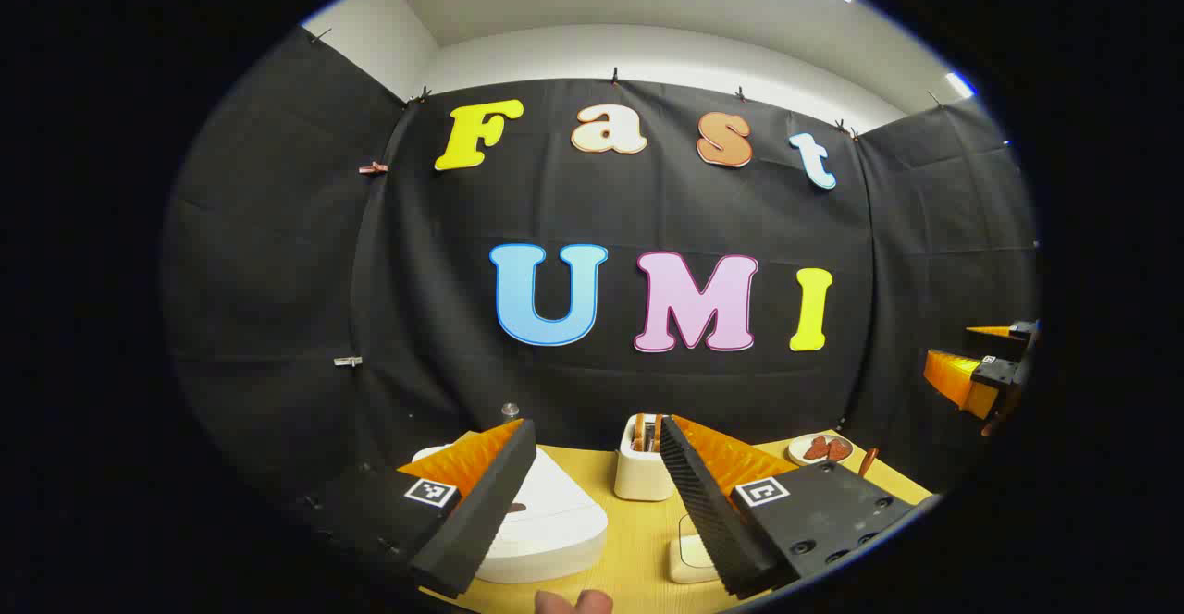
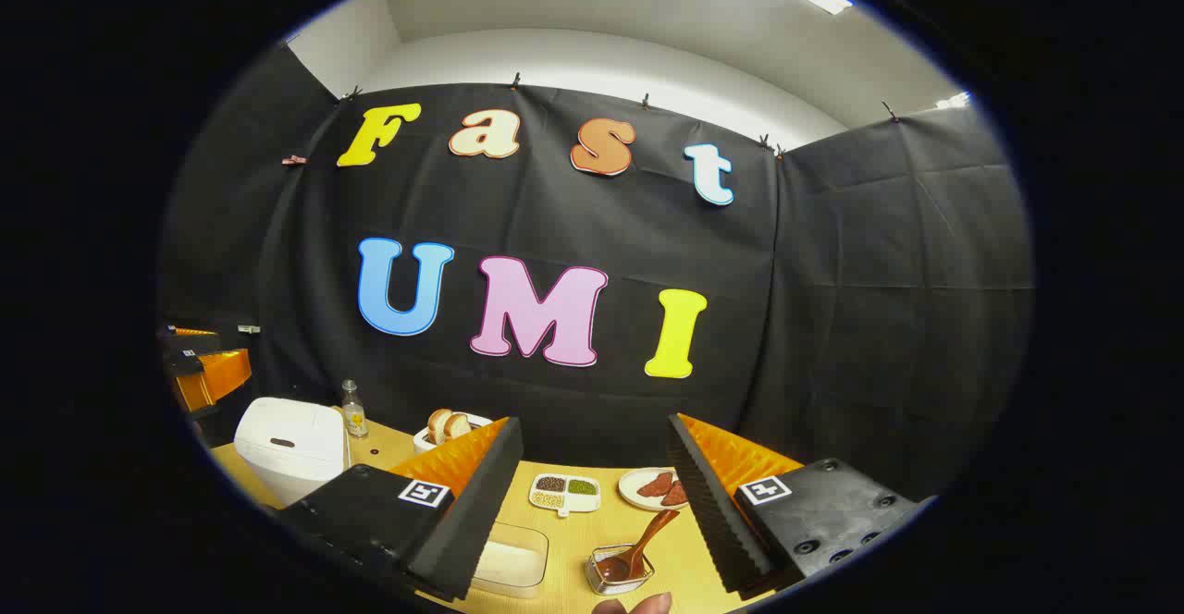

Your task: Close the left gripper, press the button to open the rice cooker; take a wooden spoon from the chopstick holder with the right hand, scoop a spoonful of rice and pour it into the rice cooker, then put the wooden spoon back into the chopstick holder.

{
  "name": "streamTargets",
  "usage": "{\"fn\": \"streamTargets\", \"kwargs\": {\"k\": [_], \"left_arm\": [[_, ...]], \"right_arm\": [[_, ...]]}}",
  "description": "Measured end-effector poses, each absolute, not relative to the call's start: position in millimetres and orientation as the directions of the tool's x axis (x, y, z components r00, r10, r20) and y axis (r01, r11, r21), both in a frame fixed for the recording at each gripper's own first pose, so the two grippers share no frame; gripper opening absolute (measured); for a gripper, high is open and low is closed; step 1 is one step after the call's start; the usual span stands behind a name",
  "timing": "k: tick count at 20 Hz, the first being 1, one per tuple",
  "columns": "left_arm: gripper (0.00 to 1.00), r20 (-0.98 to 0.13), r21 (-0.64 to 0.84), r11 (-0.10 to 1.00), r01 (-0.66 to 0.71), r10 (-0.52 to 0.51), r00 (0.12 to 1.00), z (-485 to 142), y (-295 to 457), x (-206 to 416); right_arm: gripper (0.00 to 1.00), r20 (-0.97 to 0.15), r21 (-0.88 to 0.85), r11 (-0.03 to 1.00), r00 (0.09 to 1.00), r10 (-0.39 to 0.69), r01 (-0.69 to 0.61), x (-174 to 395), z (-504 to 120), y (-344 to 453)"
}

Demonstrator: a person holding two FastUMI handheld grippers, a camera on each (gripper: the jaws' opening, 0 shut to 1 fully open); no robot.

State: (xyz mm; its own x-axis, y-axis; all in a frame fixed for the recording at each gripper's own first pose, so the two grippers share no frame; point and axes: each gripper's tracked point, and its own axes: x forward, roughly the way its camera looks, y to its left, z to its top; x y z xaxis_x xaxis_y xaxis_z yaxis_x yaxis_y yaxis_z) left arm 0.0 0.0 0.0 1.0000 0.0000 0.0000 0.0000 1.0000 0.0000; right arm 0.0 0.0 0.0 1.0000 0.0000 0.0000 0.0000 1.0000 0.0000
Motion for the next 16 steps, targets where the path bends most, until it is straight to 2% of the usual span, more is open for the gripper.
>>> {"fn": "streamTargets", "kwargs": {"k": [16], "left_arm": [[0.94, 0.006, 0.009, 1.000, 0.003, -0.003, 1.000, 1.2, -6.3, 5.5]], "right_arm": [[0.97, 0.005, -0.018, 1.000, 1.000, 0.004, -0.003, 2.7, -0.8, -0.2]]}}
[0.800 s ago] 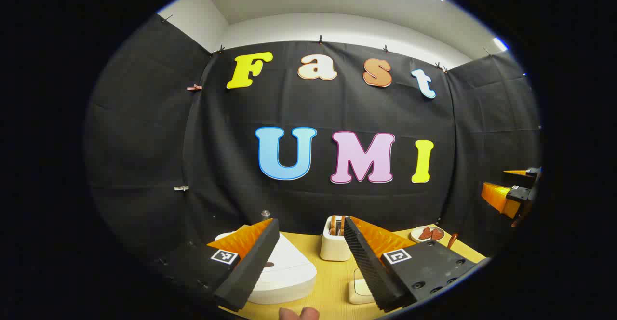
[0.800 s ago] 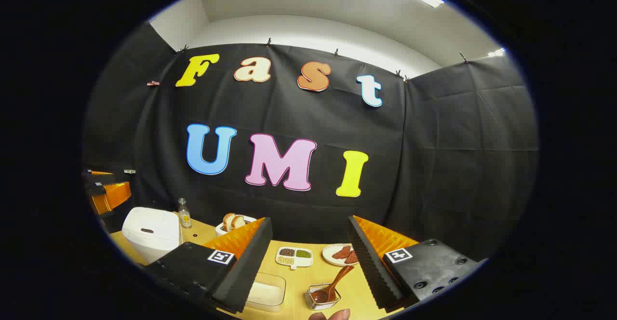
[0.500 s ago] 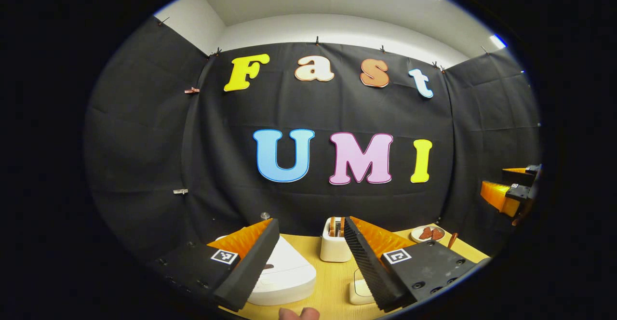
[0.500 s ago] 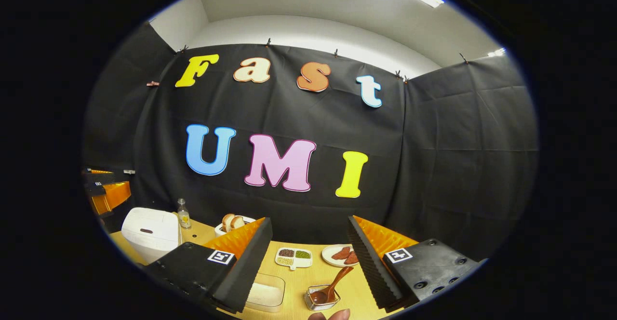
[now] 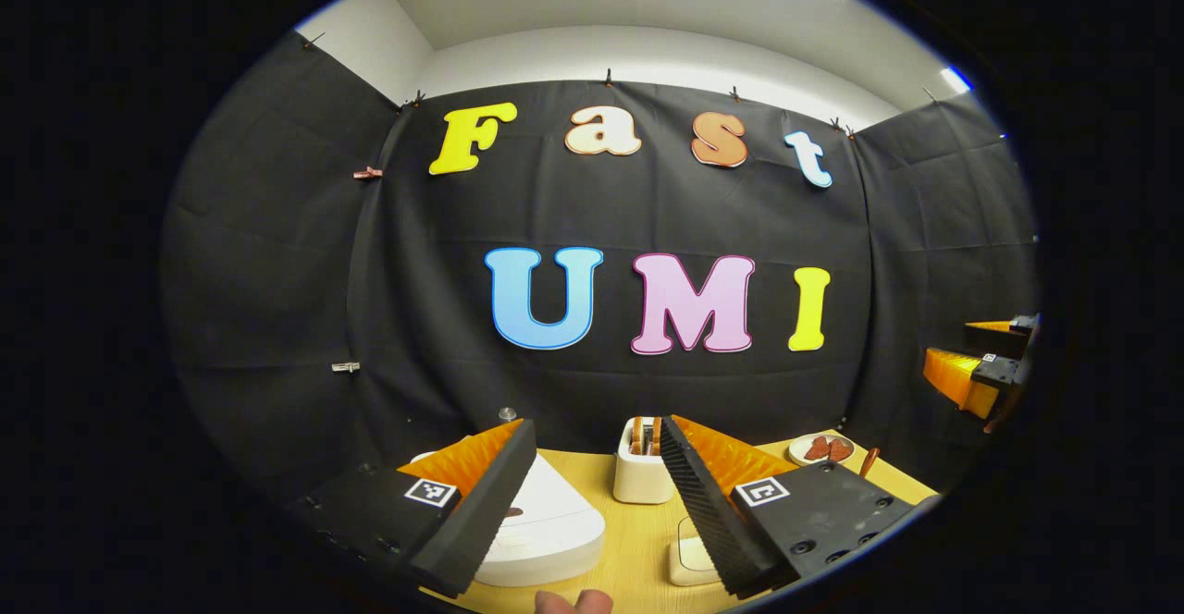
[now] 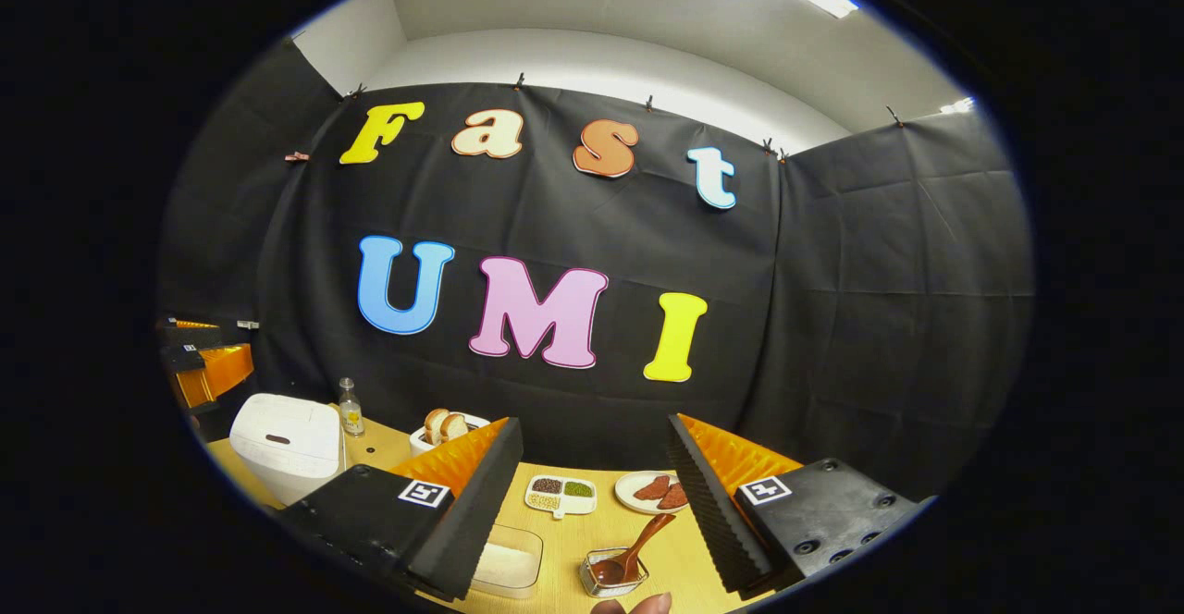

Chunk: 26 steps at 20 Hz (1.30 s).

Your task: Close the left gripper, press the button to open the rice cooker; take a wooden spoon from the chopstick holder with the right hand, scoop a spoonful of rice and pour it into the rice cooker, then put the wooden spoon back into the chopstick holder.

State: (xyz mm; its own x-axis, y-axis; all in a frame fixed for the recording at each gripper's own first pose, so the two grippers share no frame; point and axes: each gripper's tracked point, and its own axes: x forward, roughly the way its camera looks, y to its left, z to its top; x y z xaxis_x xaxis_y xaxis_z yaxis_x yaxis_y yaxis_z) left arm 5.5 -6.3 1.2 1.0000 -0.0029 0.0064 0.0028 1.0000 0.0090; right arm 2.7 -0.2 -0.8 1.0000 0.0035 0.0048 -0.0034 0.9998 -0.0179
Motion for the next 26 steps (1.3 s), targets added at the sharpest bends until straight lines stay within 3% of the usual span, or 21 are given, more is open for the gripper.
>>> {"fn": "streamTargets", "kwargs": {"k": [7, 12, 14, 21, 26], "left_arm": [[0.94, 0.012, -0.004, 0.999, 0.051, -0.051, 0.999, 2, -12, 1], [0.20, 0.005, -0.011, 0.998, 0.061, -0.061, 0.998, 8, 5, 5], [0.09, -0.010, -0.020, 0.999, 0.047, -0.047, 0.999, 5, 23, 12], [0.08, -0.224, -0.103, 0.993, 0.059, -0.081, 0.971, -47, 90, 55], [0.07, -0.410, -0.324, 0.941, 0.103, -0.238, 0.881, -106, 105, 87]], "right_arm": [[0.97, 0.001, -0.037, 0.999, 1.000, -0.001, 0.001, 3, -3, -2], [0.96, 0.002, -0.044, 0.999, 1.000, -0.001, 0.001, 1, -1, -1], [0.96, 0.004, -0.058, 0.998, 1.000, 0.001, -0.001, 0, 0, 0], [0.97, 0.003, -0.069, 0.997, 1.000, -0.016, 0.016, 0, -1, -4], [0.97, -0.004, -0.069, 0.997, 0.999, -0.039, 0.038, -7, -4, -13]]}}
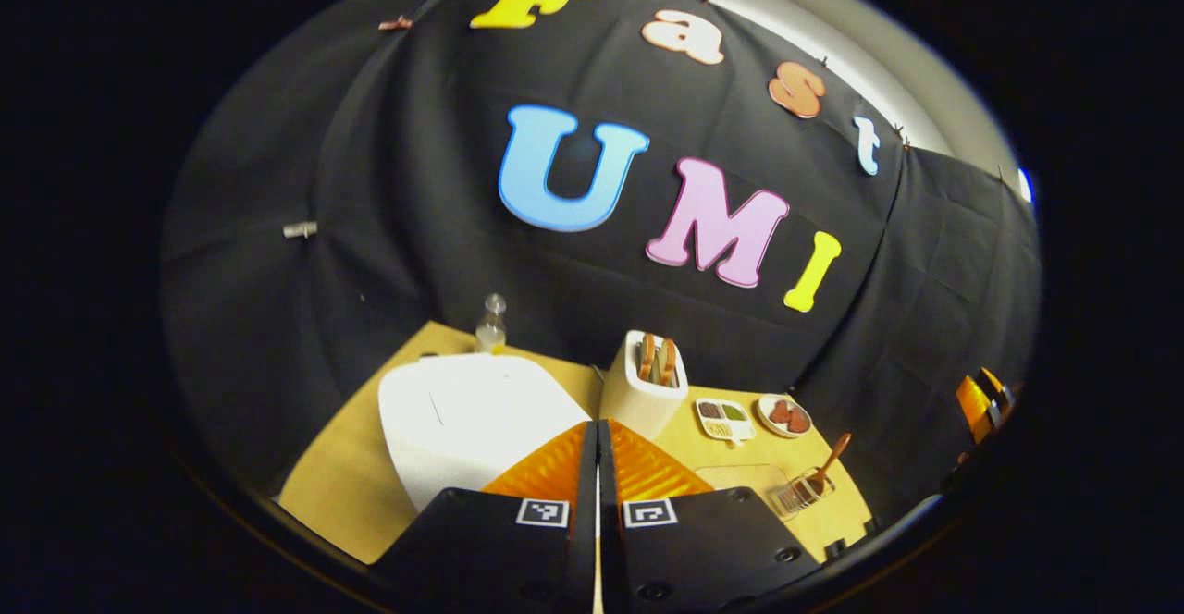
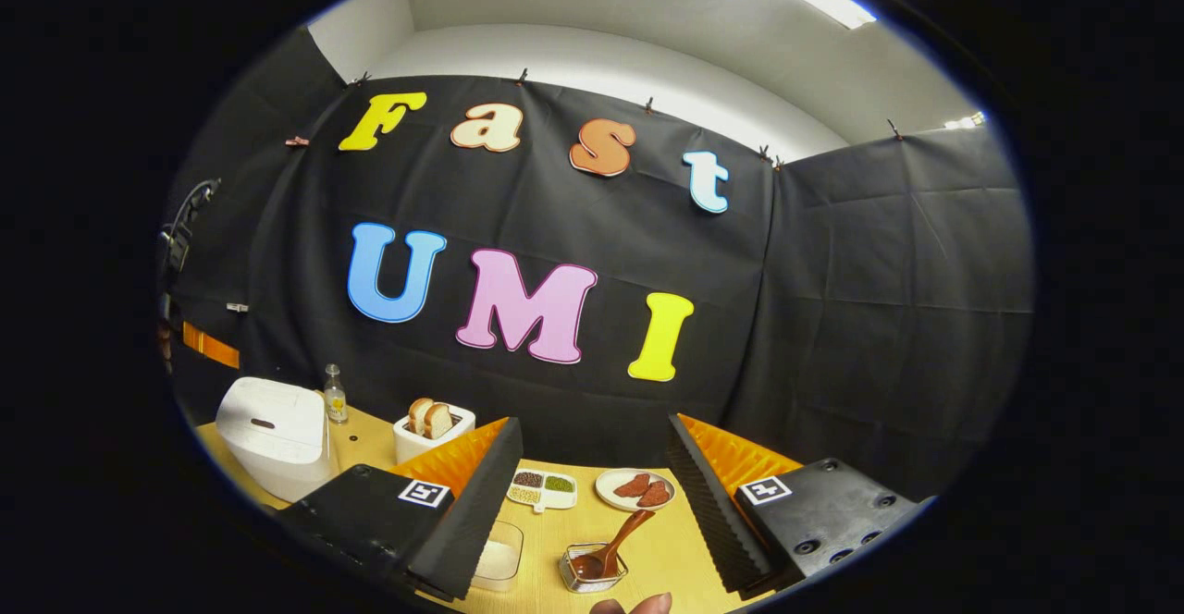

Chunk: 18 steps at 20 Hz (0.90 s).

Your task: Close the left gripper, press the button to open the rice cooker; take a wooden spoon from the chopstick holder with the right hand, scoop a spoonful of rice and pour it into the rice cooker, then put the wooden spoon back into the chopstick holder.

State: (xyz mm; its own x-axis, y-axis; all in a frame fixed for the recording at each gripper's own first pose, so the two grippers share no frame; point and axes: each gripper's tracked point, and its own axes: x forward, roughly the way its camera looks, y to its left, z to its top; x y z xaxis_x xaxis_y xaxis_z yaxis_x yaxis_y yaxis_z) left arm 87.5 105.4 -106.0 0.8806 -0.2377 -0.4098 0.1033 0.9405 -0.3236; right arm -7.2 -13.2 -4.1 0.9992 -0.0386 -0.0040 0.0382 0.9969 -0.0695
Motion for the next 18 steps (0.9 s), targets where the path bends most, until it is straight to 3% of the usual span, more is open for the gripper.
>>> {"fn": "streamTargets", "kwargs": {"k": [7, 18], "left_arm": [[0.07, -0.627, -0.321, 0.946, 0.041, -0.245, 0.740, -181, 125, 115], [0.08, -0.735, -0.270, 0.962, 0.040, -0.233, 0.636, -220, 121, 125]], "right_arm": [[0.98, -0.013, -0.079, 0.995, 0.998, -0.069, 0.067, -8, -9, -26], [0.97, -0.029, -0.078, 0.991, 0.993, -0.111, 0.109, -10, -16, -42]]}}
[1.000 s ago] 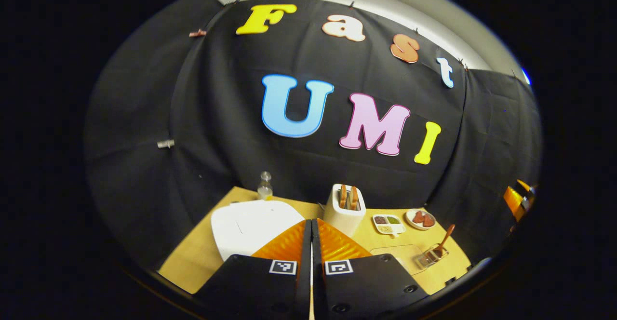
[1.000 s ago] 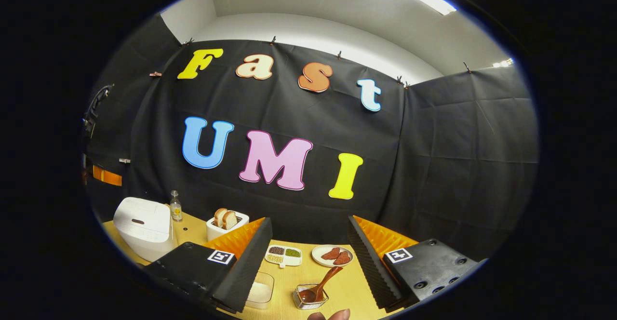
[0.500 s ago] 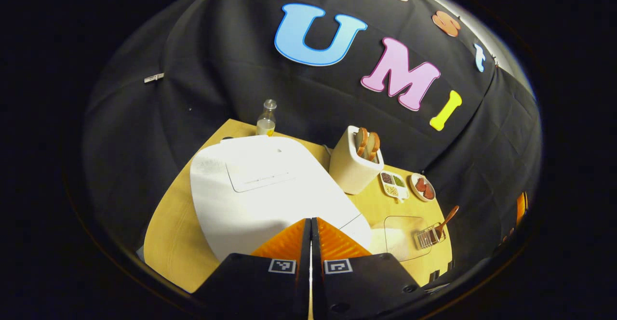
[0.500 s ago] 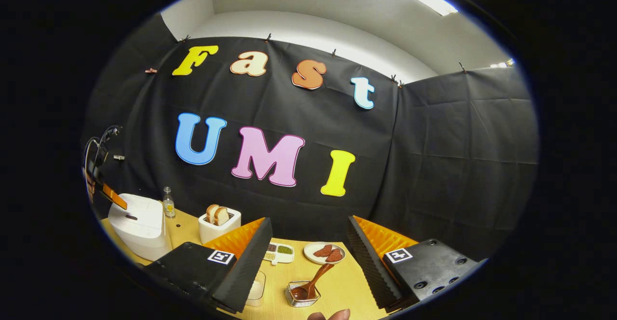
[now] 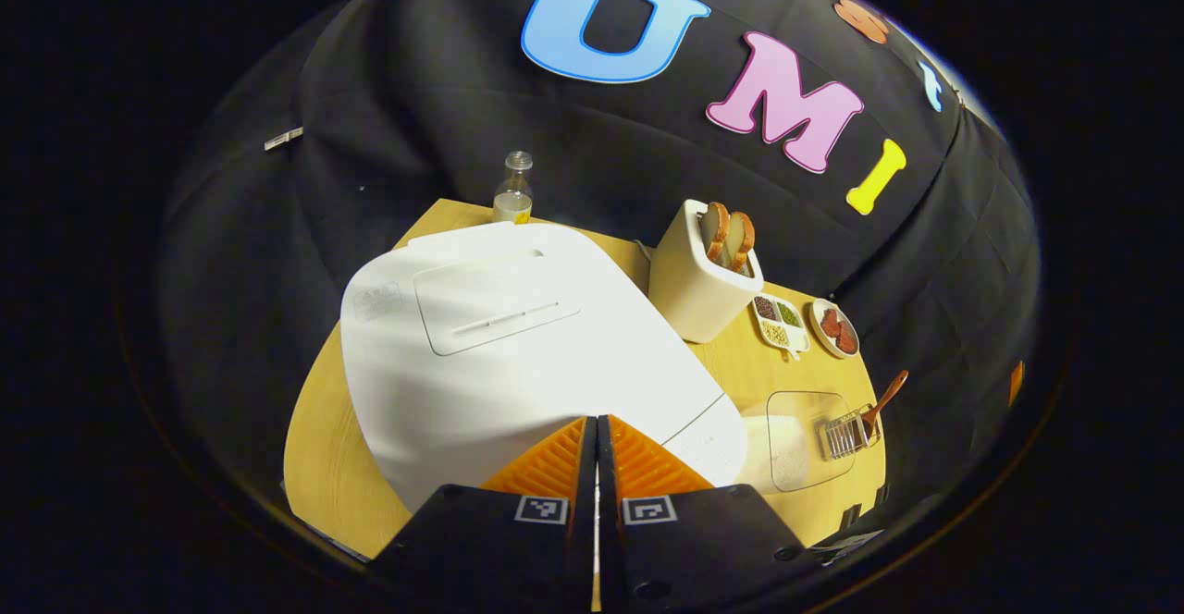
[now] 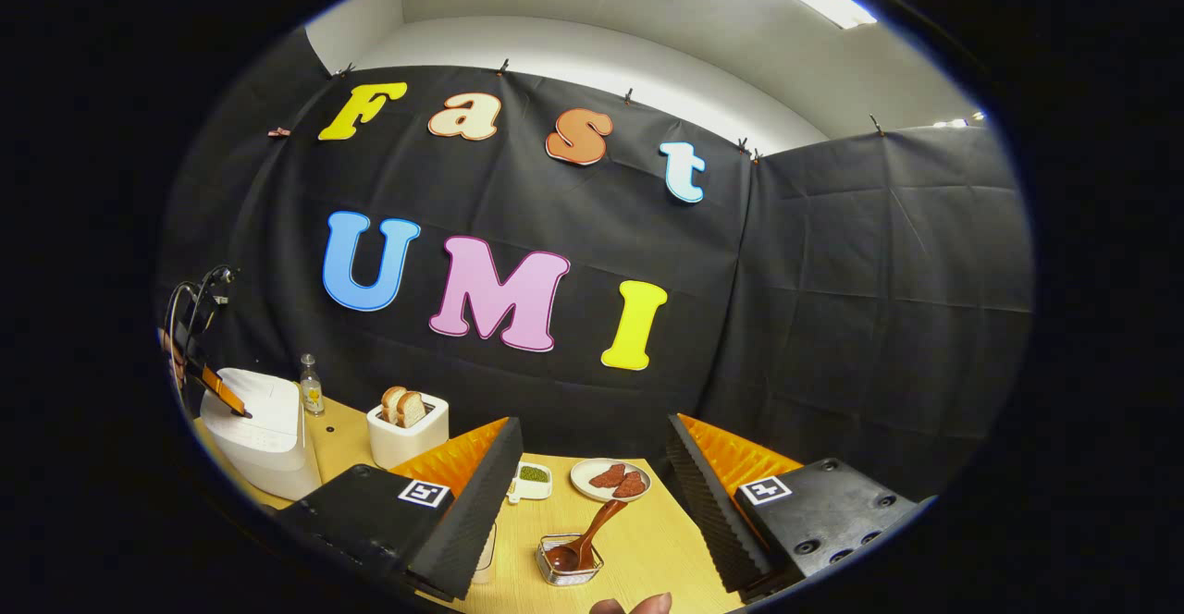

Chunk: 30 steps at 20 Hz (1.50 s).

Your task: Close the left gripper, press the button to open the rice cooker; take a wooden spoon from the chopstick holder with the right hand, scoop a spoonful of rice and pour it into the rice cooker, then put the wooden spoon back into the chopstick holder.

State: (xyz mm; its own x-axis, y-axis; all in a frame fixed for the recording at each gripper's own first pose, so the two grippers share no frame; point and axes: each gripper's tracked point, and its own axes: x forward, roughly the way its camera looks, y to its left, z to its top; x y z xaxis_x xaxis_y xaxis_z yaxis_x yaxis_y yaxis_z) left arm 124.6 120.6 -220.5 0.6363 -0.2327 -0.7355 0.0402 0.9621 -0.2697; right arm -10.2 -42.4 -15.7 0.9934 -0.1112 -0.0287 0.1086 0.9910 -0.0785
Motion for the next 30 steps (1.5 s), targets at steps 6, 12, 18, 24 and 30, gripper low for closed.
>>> {"fn": "streamTargets", "kwargs": {"k": [6, 12, 18, 24, 30], "left_arm": [[0.08, -0.750, -0.265, 0.964, 0.015, -0.216, 0.625, -223, 122, 125], [0.08, -0.604, -0.142, 0.986, 0.086, -0.155, 0.781, -165, 126, 135], [0.10, -0.276, 0.012, 1.000, -0.019, 0.022, 0.961, -61, 168, 156], [0.37, -0.131, 0.094, 0.995, -0.029, 0.042, 0.990, -15, 156, 133], [0.97, -0.092, 0.043, 0.996, -0.073, 0.076, 0.993, -9, 130, 93]], "right_arm": [[0.98, -0.031, -0.069, 0.991, 0.993, -0.116, 0.114, -10, -18, -45], [0.97, -0.034, -0.070, 0.990, 0.992, -0.124, 0.122, -10, -19, -49], [0.97, -0.031, -0.064, 0.992, 0.994, -0.108, 0.106, -10, -15, -45], [0.97, -0.044, -0.049, 0.995, 0.996, -0.083, 0.081, -10, -20, -44], [0.97, -0.102, -0.026, 1.000, 0.995, 0.001, -0.004, -6, -48, -42]]}}
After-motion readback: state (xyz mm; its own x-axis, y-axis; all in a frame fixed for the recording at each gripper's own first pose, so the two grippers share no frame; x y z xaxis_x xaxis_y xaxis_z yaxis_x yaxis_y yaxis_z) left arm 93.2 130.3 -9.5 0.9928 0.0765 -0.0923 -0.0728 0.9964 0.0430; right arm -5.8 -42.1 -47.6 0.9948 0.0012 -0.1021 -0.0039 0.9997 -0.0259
